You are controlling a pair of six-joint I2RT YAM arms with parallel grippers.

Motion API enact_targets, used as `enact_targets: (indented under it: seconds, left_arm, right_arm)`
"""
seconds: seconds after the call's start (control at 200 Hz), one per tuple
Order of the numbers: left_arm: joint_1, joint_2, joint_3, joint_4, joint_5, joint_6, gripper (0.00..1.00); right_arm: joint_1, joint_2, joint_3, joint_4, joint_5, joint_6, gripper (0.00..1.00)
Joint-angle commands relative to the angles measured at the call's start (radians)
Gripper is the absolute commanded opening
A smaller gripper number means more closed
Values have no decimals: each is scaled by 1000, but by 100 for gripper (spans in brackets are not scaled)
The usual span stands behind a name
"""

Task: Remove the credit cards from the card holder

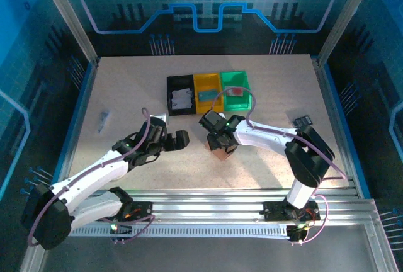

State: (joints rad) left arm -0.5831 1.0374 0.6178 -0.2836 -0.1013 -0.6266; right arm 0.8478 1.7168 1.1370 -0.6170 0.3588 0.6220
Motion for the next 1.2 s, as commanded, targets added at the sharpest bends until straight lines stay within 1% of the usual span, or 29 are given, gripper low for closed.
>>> enact_targets:
  seconds: [0.0, 0.185, 0.305, 0.435, 0.525, 0.795, 0.89, 1.031, 1.086, 1.196]
  left_arm:
    - [-11, 12, -7, 14, -13, 13, 99]
    - [-22, 25, 2, 9, -15, 14, 99]
    - [-27, 30, 9, 8, -18, 16, 99]
    - [-31, 40, 14, 9, -21, 15, 99]
    - [-37, 48, 14, 14, -19, 13, 99]
    - [-53, 62, 19, 12, -26, 13, 99]
    - [-53, 62, 22, 10, -26, 12, 99]
    - [-55, 66, 22, 12, -27, 11, 99]
    - [-56, 67, 24, 12, -26, 11, 99]
    - [-59, 71, 25, 14, -26, 9, 99]
  right_arm:
    - [-7, 27, -11, 2, 9, -9, 57]
    - [-8, 47, -19, 3, 20, -12, 54]
    - [-8, 49, -28, 6, 19, -11, 50]
    - [-7, 51, -31, 8, 20, -11, 48]
    - [-9, 57, -34, 7, 22, -10, 45]
    - [-13, 68, -48, 15, 27, -2, 41]
    - [-14, 69, -53, 19, 29, -2, 37]
    - [-15, 76, -58, 23, 29, -5, 34]
    - [-16, 81, -59, 21, 33, -6, 31]
    - [-16, 83, -68, 26, 30, -4, 30]
